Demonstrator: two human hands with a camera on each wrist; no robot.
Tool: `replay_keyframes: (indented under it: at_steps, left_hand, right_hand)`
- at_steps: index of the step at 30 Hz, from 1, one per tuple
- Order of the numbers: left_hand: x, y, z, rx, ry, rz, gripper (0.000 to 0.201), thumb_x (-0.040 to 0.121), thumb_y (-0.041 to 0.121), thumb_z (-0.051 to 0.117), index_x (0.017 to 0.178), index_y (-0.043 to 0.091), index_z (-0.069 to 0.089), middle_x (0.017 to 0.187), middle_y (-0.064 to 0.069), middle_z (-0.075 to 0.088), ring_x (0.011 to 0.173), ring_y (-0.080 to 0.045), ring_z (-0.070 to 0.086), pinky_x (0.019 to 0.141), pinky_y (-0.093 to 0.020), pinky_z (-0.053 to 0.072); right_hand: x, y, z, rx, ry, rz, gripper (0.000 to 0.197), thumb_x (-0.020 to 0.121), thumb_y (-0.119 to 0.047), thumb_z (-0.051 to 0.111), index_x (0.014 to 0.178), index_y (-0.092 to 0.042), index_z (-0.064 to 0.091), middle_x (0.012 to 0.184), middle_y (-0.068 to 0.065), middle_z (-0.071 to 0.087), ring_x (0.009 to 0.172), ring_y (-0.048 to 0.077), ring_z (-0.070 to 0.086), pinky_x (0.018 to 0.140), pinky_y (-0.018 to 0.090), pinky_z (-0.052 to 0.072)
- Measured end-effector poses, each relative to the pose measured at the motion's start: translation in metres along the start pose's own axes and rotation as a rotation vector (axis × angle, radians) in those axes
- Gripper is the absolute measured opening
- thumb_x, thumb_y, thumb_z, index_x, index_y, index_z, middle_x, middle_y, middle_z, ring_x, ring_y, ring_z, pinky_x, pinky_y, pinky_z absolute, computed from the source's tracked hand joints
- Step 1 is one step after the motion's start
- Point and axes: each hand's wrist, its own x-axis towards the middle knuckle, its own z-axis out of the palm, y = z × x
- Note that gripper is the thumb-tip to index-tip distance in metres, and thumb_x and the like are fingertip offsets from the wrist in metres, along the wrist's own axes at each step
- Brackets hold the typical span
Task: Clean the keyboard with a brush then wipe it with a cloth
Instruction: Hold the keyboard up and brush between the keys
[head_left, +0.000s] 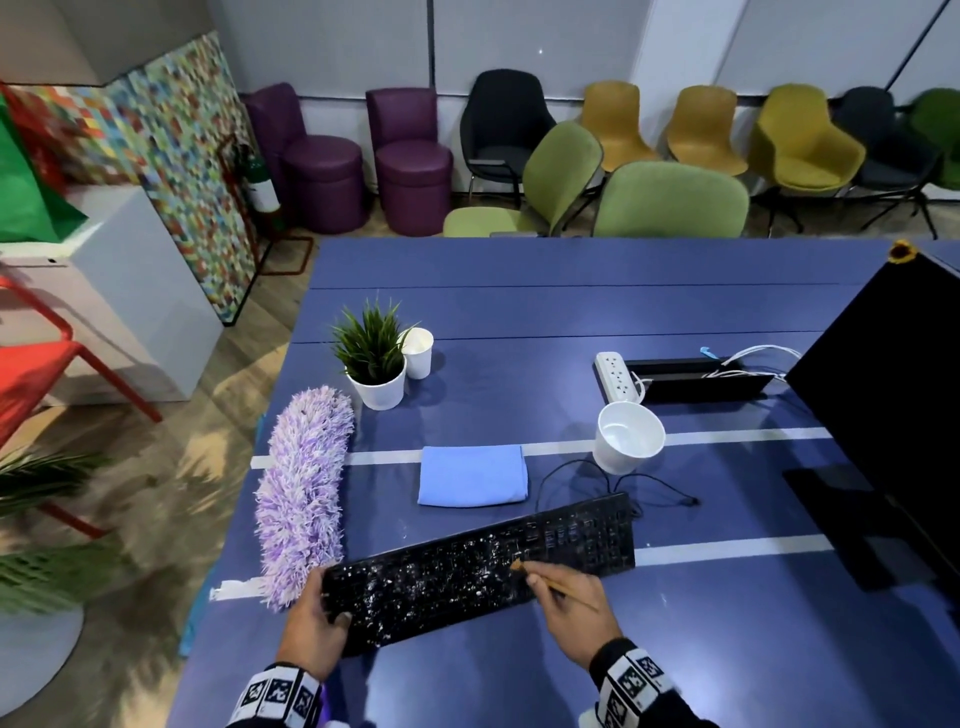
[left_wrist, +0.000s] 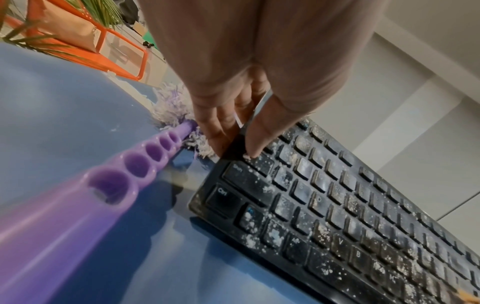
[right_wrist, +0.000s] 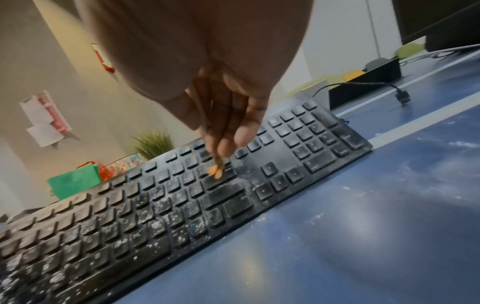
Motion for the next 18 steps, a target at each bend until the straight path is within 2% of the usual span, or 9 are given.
replay_keyframes:
  at_steps: [2, 4, 6, 7, 10, 12, 15, 16, 18]
  left_hand:
    - [-0.001, 0.001, 0.000, -0.006, 0.000, 0.006, 0.062, 0.074, -0.018, 0.063, 0.115, 0.025, 0.042, 0.093, -0.008, 0.067, 0.082, -0.026, 0.069, 0.076, -0.022, 0.051]
    - [-0.001, 0.000, -0.001, -0.005, -0.007, 0.006, 0.062, 0.075, -0.018, 0.062, 0.116, 0.024, 0.042, 0.092, -0.008, 0.067, 0.080, -0.023, 0.069, 0.072, -0.015, 0.051]
    - [-0.001, 0.000, -0.001, -0.010, -0.008, 0.001, 0.060, 0.075, -0.019, 0.060, 0.115, 0.023, 0.043, 0.090, -0.007, 0.068, 0.078, -0.022, 0.070, 0.065, -0.005, 0.049]
    - [-0.001, 0.001, -0.001, -0.013, -0.012, -0.005, 0.059, 0.075, -0.019, 0.060, 0.114, 0.022, 0.044, 0.089, -0.006, 0.068, 0.078, -0.022, 0.070, 0.063, -0.006, 0.050]
    - [0.000, 0.002, -0.001, -0.007, -0.013, -0.030, 0.057, 0.076, -0.018, 0.061, 0.115, 0.020, 0.044, 0.088, -0.009, 0.069, 0.076, -0.022, 0.070, 0.067, -0.018, 0.051]
    - [0.001, 0.002, -0.002, -0.004, -0.011, -0.023, 0.060, 0.076, -0.018, 0.061, 0.116, 0.022, 0.044, 0.090, -0.011, 0.070, 0.074, -0.020, 0.070, 0.065, -0.013, 0.050]
    - [0.001, 0.004, -0.002, -0.001, -0.014, -0.017, 0.060, 0.077, -0.018, 0.060, 0.115, 0.024, 0.043, 0.092, -0.011, 0.069, 0.075, -0.020, 0.069, 0.062, -0.005, 0.049]
    - [0.000, 0.004, -0.003, 0.005, -0.013, -0.017, 0.059, 0.077, -0.018, 0.060, 0.115, 0.024, 0.043, 0.093, -0.011, 0.068, 0.075, -0.019, 0.068, 0.062, -0.007, 0.050]
    - [0.000, 0.004, -0.003, 0.003, -0.015, -0.020, 0.057, 0.077, -0.018, 0.060, 0.114, 0.022, 0.043, 0.093, -0.012, 0.068, 0.075, -0.020, 0.068, 0.062, -0.009, 0.051]
  right_hand:
    - [0.000, 0.007, -0.002, 0.046, 0.139, 0.025, 0.018, 0.088, -0.014, 0.061, 0.095, -0.024, 0.075, 0.086, -0.010, 0.072, 0.077, -0.002, 0.067, 0.073, 0.022, 0.058]
    - [-0.001, 0.008, -0.005, 0.085, 0.165, 0.047, 0.019, 0.088, -0.017, 0.060, 0.092, -0.031, 0.073, 0.083, -0.011, 0.071, 0.072, 0.004, 0.068, 0.068, 0.028, 0.059]
    - [-0.002, -0.001, -0.006, 0.061, 0.051, 0.018, 0.024, 0.089, -0.013, 0.062, 0.095, -0.035, 0.072, 0.086, -0.010, 0.073, 0.073, 0.004, 0.068, 0.069, 0.024, 0.059]
    - [-0.002, -0.005, -0.005, 0.037, 0.022, -0.012, 0.024, 0.089, -0.013, 0.062, 0.098, -0.032, 0.072, 0.087, -0.009, 0.072, 0.074, 0.003, 0.067, 0.068, 0.021, 0.058]
    - [0.004, -0.009, -0.002, 0.004, 0.069, -0.049, 0.021, 0.090, -0.015, 0.061, 0.104, -0.027, 0.072, 0.086, -0.009, 0.070, 0.076, 0.000, 0.065, 0.067, 0.015, 0.054]
    - [0.009, -0.002, -0.001, 0.004, 0.127, -0.005, 0.020, 0.090, -0.013, 0.060, 0.100, -0.024, 0.073, 0.087, -0.008, 0.071, 0.075, -0.002, 0.065, 0.067, 0.013, 0.054]
    - [0.012, 0.004, -0.005, 0.002, 0.202, 0.029, 0.017, 0.088, -0.008, 0.062, 0.098, -0.016, 0.074, 0.089, 0.001, 0.074, 0.073, -0.001, 0.066, 0.066, 0.008, 0.052]
    - [0.012, 0.001, -0.005, -0.006, 0.165, 0.001, 0.016, 0.089, -0.010, 0.062, 0.100, -0.013, 0.073, 0.092, 0.002, 0.073, 0.076, -0.001, 0.066, 0.069, 0.006, 0.051]
    - [0.007, -0.005, -0.003, -0.045, 0.026, -0.064, 0.026, 0.092, -0.030, 0.056, 0.106, -0.015, 0.072, 0.096, -0.003, 0.070, 0.082, -0.001, 0.065, 0.073, 0.002, 0.047]
